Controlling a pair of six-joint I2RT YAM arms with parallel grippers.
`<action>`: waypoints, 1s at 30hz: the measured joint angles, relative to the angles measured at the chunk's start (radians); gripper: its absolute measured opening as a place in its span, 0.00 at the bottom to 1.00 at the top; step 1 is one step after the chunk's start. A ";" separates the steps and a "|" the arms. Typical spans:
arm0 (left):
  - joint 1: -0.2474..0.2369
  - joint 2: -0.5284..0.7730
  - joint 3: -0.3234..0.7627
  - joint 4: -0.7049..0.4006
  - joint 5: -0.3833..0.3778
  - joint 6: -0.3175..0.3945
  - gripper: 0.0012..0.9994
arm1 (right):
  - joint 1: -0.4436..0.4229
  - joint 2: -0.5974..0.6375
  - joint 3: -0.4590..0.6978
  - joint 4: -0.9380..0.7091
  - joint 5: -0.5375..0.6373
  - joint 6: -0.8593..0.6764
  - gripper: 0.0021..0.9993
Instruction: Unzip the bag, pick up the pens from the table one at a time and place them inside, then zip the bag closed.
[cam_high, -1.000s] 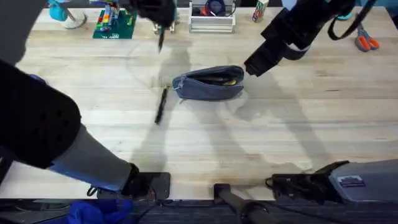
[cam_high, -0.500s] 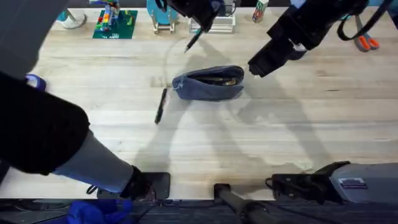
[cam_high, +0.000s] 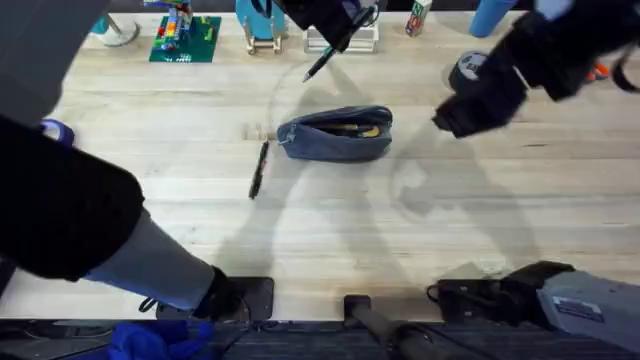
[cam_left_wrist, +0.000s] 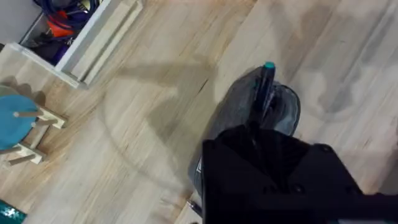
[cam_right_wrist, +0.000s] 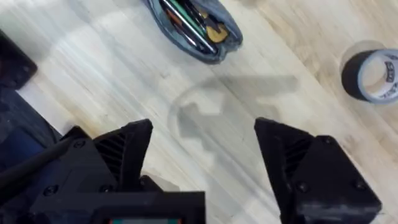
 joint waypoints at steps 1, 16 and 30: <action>0.000 0.000 0.000 0.000 0.000 0.001 0.04 | -0.006 -0.031 -0.029 0.009 0.000 0.000 1.00; -0.002 0.000 0.000 0.017 0.152 0.076 0.04 | -0.082 -0.384 -0.274 0.098 0.005 0.000 1.00; -0.071 0.000 -0.017 -0.073 0.237 0.448 0.04 | -0.093 -0.474 -0.352 0.136 0.031 -0.001 1.00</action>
